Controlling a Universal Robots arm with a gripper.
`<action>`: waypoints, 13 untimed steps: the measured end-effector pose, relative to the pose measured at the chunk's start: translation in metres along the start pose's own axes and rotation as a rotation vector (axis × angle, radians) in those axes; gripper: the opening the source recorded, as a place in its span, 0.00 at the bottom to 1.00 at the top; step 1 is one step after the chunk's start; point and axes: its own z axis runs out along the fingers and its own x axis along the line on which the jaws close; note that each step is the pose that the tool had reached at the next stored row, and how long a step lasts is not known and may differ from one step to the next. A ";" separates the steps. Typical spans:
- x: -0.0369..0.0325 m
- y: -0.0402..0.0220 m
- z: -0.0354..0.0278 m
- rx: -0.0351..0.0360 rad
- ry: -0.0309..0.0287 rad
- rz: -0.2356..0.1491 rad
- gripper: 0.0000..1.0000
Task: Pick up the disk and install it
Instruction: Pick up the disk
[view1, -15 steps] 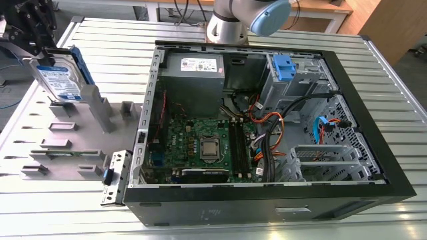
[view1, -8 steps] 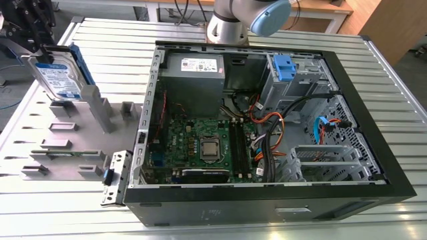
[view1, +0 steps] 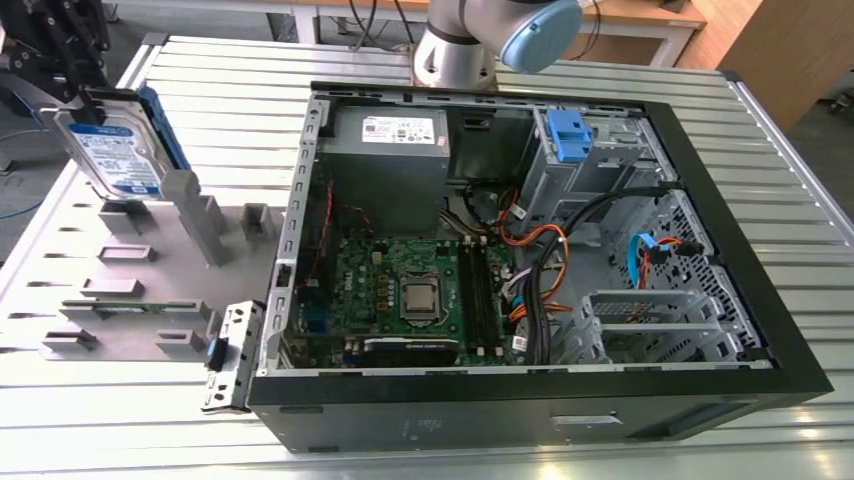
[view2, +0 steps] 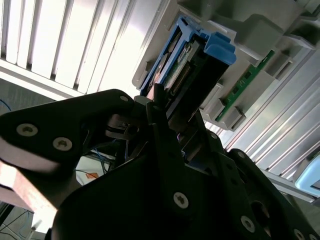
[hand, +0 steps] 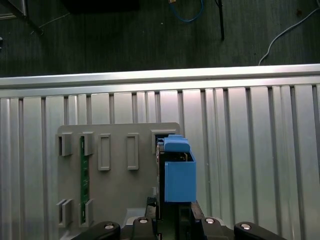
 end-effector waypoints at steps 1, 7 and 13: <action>0.0000 0.0000 -0.0002 0.0001 0.0000 0.000 0.35; -0.0001 0.0001 -0.0029 0.0001 -0.0001 0.000 0.35; -0.0001 0.0002 -0.0075 0.0001 -0.0001 0.000 0.35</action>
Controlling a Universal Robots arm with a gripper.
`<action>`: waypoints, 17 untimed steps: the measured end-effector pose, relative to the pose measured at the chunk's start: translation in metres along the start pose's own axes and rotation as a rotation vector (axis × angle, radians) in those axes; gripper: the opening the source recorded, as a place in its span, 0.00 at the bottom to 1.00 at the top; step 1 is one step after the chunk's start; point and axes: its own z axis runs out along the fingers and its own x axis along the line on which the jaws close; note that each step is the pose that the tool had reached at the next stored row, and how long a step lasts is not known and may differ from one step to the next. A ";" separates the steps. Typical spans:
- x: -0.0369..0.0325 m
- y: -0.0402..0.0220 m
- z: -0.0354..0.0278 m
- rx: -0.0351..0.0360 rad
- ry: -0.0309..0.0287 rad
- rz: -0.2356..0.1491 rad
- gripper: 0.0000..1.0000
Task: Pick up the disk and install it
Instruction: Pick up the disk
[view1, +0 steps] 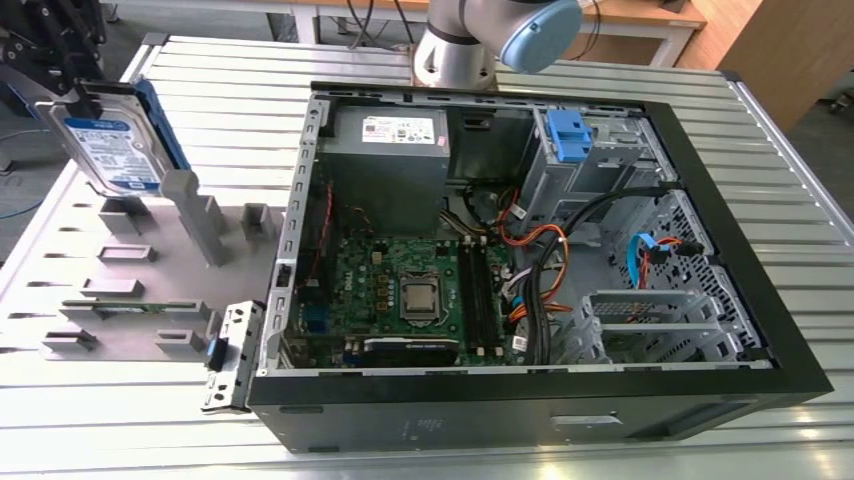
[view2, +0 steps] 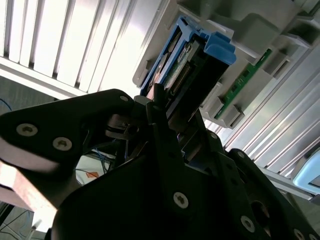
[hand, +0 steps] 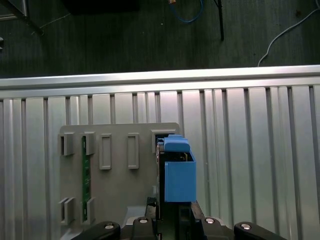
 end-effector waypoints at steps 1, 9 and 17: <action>0.0000 0.0000 -0.0010 0.0000 0.0000 0.000 0.35; -0.0001 0.0002 -0.0072 0.0003 0.0000 0.000 0.35; -0.0002 0.0004 -0.0141 0.0009 -0.0001 0.000 0.35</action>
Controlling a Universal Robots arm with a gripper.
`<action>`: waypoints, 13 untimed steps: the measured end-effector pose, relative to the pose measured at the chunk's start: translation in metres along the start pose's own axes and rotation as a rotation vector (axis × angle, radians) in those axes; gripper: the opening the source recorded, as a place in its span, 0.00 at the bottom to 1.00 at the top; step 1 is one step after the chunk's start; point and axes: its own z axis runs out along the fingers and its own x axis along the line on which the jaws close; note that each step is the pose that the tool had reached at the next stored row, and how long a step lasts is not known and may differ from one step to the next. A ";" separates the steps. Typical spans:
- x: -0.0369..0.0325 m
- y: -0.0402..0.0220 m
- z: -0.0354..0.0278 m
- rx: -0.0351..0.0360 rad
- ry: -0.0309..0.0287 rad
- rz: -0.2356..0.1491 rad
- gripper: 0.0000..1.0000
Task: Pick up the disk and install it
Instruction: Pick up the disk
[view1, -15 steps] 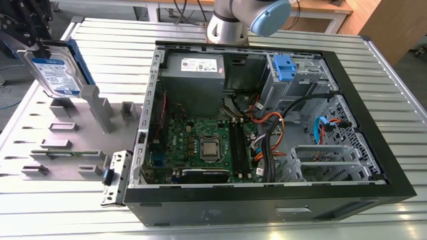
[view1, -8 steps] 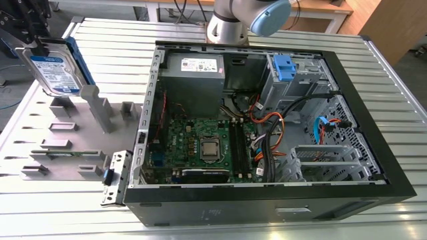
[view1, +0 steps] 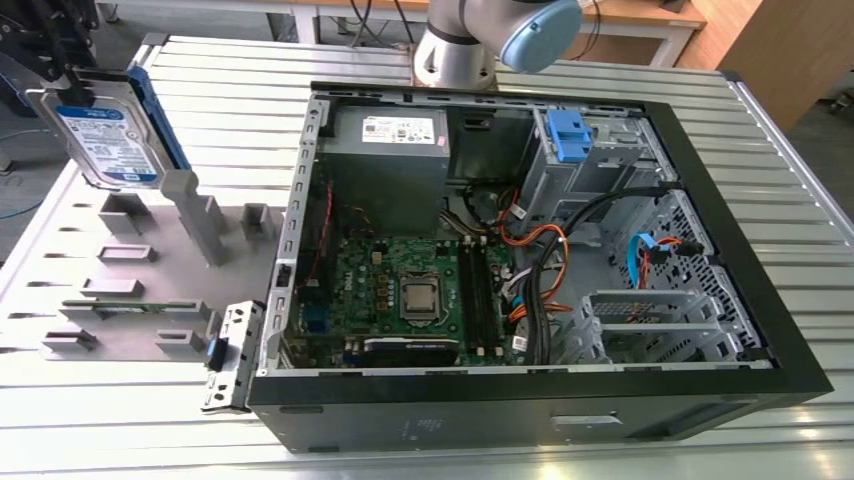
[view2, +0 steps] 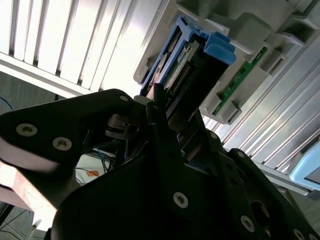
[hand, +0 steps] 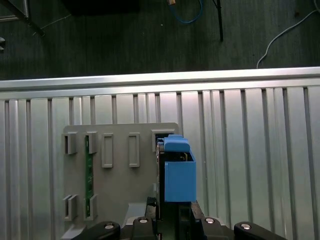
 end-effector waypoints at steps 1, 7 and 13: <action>0.0000 0.0000 -0.0012 0.0001 0.0000 0.000 0.35; -0.0001 0.0002 -0.0063 0.0011 -0.0002 0.000 0.35; -0.0001 0.0002 -0.0079 0.0009 0.0000 0.000 0.35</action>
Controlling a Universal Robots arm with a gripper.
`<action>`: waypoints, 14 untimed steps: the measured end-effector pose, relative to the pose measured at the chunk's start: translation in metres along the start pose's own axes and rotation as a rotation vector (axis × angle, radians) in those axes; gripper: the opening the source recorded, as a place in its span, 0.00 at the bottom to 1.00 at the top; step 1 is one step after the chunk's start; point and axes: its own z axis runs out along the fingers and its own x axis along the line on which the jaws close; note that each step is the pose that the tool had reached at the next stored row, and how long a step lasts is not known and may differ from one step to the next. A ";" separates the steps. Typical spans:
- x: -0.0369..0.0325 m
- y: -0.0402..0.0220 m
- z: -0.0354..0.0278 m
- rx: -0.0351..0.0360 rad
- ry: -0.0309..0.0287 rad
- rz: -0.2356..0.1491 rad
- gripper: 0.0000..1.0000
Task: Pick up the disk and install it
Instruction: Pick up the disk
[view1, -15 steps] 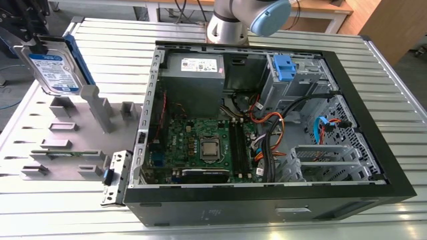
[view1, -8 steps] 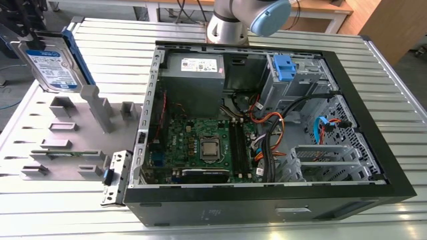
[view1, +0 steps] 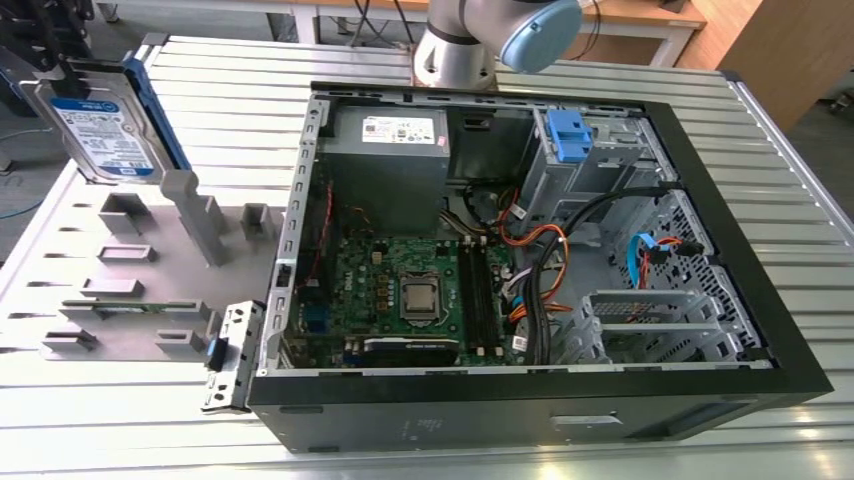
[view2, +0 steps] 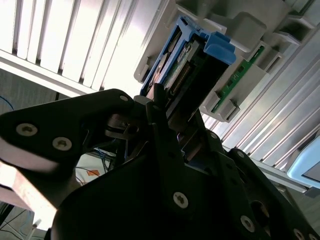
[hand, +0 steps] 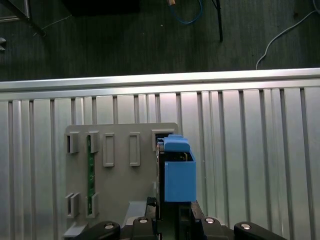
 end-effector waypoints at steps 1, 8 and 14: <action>0.0000 0.0000 -0.0005 -0.0003 0.0002 0.000 0.35; -0.0001 0.0002 -0.0058 0.0001 -0.0001 0.000 0.35; -0.0001 0.0002 -0.0089 0.0001 -0.0001 0.000 0.35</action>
